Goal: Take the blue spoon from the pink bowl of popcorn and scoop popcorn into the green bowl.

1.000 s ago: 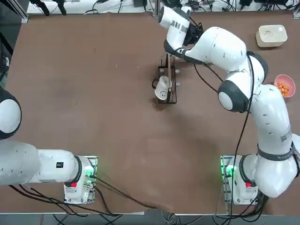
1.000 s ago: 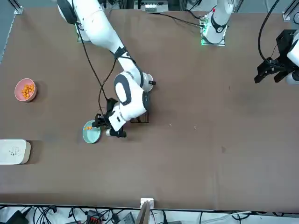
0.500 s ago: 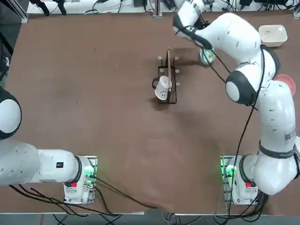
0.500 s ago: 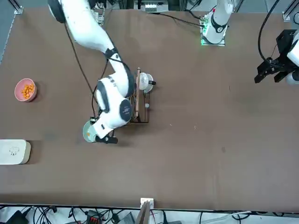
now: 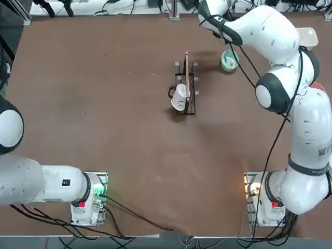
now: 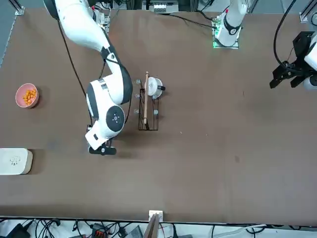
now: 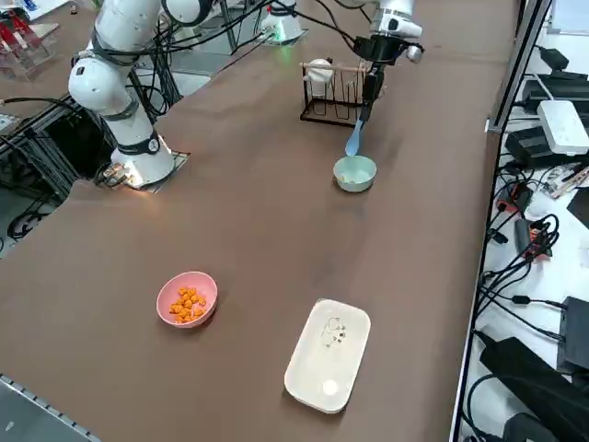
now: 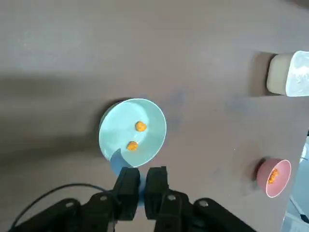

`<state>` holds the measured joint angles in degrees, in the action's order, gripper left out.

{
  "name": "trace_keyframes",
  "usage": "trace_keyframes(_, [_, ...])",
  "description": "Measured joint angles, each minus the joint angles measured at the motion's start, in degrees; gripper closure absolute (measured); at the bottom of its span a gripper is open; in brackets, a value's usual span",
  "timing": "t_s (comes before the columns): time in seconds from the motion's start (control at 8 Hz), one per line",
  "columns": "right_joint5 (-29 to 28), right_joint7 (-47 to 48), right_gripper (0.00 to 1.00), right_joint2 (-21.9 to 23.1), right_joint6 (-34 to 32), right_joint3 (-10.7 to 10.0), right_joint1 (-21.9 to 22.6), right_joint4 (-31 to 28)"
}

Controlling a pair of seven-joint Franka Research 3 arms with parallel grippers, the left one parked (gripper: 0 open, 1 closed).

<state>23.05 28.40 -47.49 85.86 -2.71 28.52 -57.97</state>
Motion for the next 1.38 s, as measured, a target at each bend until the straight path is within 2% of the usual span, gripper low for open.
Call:
trace_keyframes(0.25, [2.06, -0.02, 0.89, 0.58, -4.48, -2.05, 0.15, 0.02])
trace_keyframes(0.5, [8.63, -0.22, 0.89, 0.66, -10.15, -3.74, -0.11, -0.83])
trace_keyframes(0.75, [14.59, -0.45, 0.89, 0.67, -12.42, -5.77, -0.76, -6.04])
trace_keyframes(1.0, [20.04, -0.69, 0.89, 2.7, -10.14, -9.7, -1.14, -15.62])
trace_keyframes(1.12, [23.0, -0.71, 0.89, 6.22, -6.02, -11.21, -1.79, -22.93])
trace_keyframes(1.38, [28.51, 0.6, 0.89, 15.56, 2.48, -12.41, -4.94, -38.07])
